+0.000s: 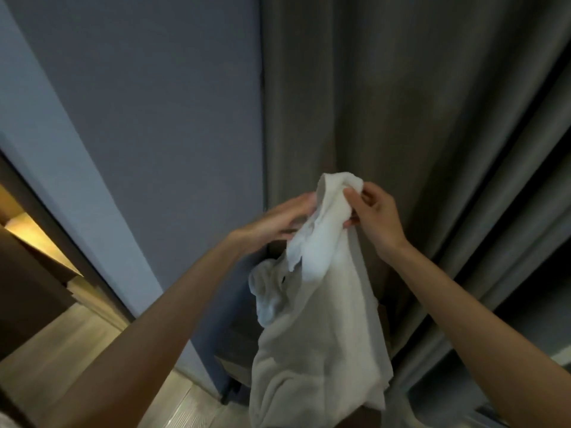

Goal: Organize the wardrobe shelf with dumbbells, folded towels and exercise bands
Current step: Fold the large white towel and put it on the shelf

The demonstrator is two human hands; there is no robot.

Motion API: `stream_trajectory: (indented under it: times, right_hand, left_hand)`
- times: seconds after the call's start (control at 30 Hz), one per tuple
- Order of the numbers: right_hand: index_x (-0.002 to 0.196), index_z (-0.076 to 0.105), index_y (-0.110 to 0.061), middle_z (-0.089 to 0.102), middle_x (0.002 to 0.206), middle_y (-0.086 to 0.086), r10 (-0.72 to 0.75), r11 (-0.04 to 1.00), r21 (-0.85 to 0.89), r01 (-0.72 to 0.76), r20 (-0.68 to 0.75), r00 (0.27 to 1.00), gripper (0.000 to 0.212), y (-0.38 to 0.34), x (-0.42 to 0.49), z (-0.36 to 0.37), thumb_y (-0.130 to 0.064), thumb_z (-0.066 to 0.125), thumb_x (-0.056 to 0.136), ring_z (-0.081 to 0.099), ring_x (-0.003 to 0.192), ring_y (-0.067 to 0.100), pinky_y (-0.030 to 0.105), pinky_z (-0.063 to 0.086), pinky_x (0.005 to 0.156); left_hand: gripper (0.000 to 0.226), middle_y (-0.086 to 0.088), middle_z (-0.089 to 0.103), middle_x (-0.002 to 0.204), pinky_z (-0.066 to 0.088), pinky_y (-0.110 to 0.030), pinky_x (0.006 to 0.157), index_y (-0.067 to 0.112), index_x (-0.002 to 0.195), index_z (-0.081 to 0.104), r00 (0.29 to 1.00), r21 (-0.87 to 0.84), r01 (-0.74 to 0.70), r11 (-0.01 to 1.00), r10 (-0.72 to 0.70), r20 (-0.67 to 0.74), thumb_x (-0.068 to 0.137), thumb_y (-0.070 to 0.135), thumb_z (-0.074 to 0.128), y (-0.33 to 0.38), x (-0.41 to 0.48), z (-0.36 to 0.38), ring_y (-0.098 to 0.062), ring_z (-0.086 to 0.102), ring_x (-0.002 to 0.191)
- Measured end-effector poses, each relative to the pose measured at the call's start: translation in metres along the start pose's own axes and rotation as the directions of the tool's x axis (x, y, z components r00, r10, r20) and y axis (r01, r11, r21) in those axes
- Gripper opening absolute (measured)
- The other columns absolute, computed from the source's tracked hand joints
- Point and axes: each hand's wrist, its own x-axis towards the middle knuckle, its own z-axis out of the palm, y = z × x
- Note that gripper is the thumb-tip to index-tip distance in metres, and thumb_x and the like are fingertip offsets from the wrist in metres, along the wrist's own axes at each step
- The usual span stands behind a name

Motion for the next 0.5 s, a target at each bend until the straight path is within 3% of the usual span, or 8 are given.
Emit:
stream_trajectory:
  times: [0.07,0.13,0.23,0.3,0.4,0.47,0.5]
  right_hand:
    - [0.104,0.062,-0.007,0.068,0.097,0.005,0.003,1.000,0.012,-0.003,0.009,1.000,0.015,-0.004,0.004,0.004,-0.017,0.058,0.094,0.070,0.087,0.014,0.028,0.060,0.064]
    - [0.102,0.062,-0.007,0.069,0.094,0.002,0.001,0.999,0.043,-0.001,0.000,1.000,0.012,-0.009,0.009,0.009,-0.016,0.060,0.093,0.070,0.086,0.012,0.025,0.059,0.062]
    - [0.096,0.063,-0.011,0.068,0.090,0.000,-0.007,0.999,0.051,0.008,-0.022,1.000,0.007,-0.020,0.017,0.012,-0.017,0.061,0.093,0.070,0.080,0.007,0.019,0.055,0.059]
    - [0.097,0.063,-0.013,0.067,0.092,0.002,0.008,0.999,0.042,-0.006,-0.049,0.999,0.006,-0.022,0.021,0.012,-0.017,0.061,0.093,0.069,0.079,0.006,0.016,0.054,0.057]
    - [0.126,0.053,-0.013,0.065,0.109,0.001,0.114,0.991,0.070,-0.115,0.009,0.993,0.031,-0.016,0.021,0.012,-0.011,0.056,0.095,0.068,0.096,0.016,0.022,0.057,0.069]
    - [0.142,0.036,-0.013,0.056,0.126,0.007,0.239,0.967,0.078,-0.242,0.054,0.970,0.051,-0.004,0.011,0.017,-0.006,0.055,0.095,0.062,0.109,0.022,0.031,0.055,0.085]
    - [0.140,0.036,-0.008,0.053,0.127,0.013,0.277,0.959,0.049,-0.281,0.064,0.959,0.051,0.004,0.004,0.022,-0.004,0.056,0.094,0.060,0.111,0.025,0.033,0.054,0.087]
  left_hand:
    - [0.089,0.010,0.058,0.131,0.048,-0.030,0.098,0.037,0.139,0.038,0.999,0.050,-0.032,0.998,0.032,-0.006,0.062,0.062,0.077,-0.009,-0.003,0.007,-0.005,0.060,0.113]
    - [0.095,0.007,0.055,0.133,0.048,-0.030,0.098,0.022,0.145,0.033,0.995,0.125,-0.082,0.989,0.090,-0.053,0.067,0.039,0.084,-0.016,-0.002,0.014,-0.008,0.056,0.117]
    - [0.046,-0.003,0.062,0.112,0.048,-0.023,0.085,0.004,0.124,0.054,0.951,0.145,-0.151,0.978,0.183,-0.247,0.085,0.020,0.071,-0.017,-0.003,0.011,-0.013,0.059,0.100]
    - [0.018,-0.002,0.065,0.089,0.046,-0.018,0.072,0.007,0.101,0.066,0.923,0.139,-0.187,0.973,0.222,-0.315,0.092,0.021,0.061,-0.011,-0.005,0.001,-0.004,0.059,0.080]
    - [0.010,0.008,0.062,0.076,0.044,-0.009,0.056,0.016,0.089,0.066,0.836,0.159,-0.235,0.959,0.283,-0.470,0.095,0.019,0.058,0.004,-0.006,-0.022,0.010,0.055,0.058]
    - [0.008,0.006,0.062,0.076,0.044,-0.010,0.054,0.016,0.088,0.065,0.790,0.154,-0.229,0.961,0.276,-0.547,0.093,0.019,0.060,0.012,-0.005,-0.035,0.005,0.054,0.060]
    - [0.011,0.005,0.061,0.074,0.043,-0.011,0.053,0.016,0.083,0.064,0.789,0.177,-0.208,0.962,0.272,-0.550,0.092,0.020,0.061,0.013,-0.005,-0.038,0.004,0.053,0.059]
